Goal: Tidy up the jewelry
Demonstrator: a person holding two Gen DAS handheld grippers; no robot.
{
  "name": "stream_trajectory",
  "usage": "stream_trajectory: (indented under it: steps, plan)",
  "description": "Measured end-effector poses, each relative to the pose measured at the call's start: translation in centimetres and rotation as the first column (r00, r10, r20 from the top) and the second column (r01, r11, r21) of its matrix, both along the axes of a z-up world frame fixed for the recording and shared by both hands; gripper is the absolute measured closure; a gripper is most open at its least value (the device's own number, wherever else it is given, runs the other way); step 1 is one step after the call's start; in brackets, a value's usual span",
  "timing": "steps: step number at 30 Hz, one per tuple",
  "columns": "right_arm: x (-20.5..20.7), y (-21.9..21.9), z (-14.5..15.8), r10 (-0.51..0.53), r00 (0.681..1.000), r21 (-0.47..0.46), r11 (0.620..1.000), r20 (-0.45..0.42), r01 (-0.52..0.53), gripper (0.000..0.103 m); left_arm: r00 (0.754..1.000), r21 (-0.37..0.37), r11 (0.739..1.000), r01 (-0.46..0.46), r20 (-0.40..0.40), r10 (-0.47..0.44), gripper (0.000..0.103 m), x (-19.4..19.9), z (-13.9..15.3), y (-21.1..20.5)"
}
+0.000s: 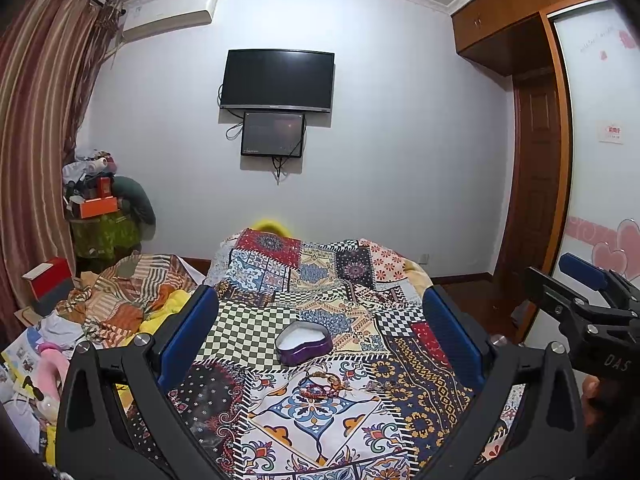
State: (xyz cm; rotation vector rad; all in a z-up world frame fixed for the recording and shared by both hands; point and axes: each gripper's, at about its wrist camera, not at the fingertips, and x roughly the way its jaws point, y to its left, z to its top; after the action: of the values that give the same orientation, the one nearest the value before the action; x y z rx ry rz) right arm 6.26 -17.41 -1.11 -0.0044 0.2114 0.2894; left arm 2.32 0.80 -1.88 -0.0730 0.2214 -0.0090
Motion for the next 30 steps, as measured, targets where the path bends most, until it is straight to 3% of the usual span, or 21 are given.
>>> stream_trajectory:
  steps: [17, 25, 30]
  plan:
    - [3.5, -0.1, -2.3, -0.01, 0.995, -0.008, 1.0, -0.102, 0.009, 0.003, 0.996, -0.009, 1.0, -0.004, -0.088, 0.003, 0.001, 3.9, -2.1, 0.8]
    - [6.7, -0.3, -5.2, -0.032, 0.977, -0.035, 0.999, -0.21, 0.026, 0.003, 0.982, -0.009, 1.0, -0.018, -0.187, 0.016, 0.001, 7.3, -5.0, 1.7]
    - [8.7, -0.5, -7.7, -0.052, 0.955, -0.081, 0.996, -0.292, 0.03, 0.003, 0.955, -0.027, 1.0, -0.003, -0.296, -0.005, 0.001, 9.9, -8.0, 2.3]
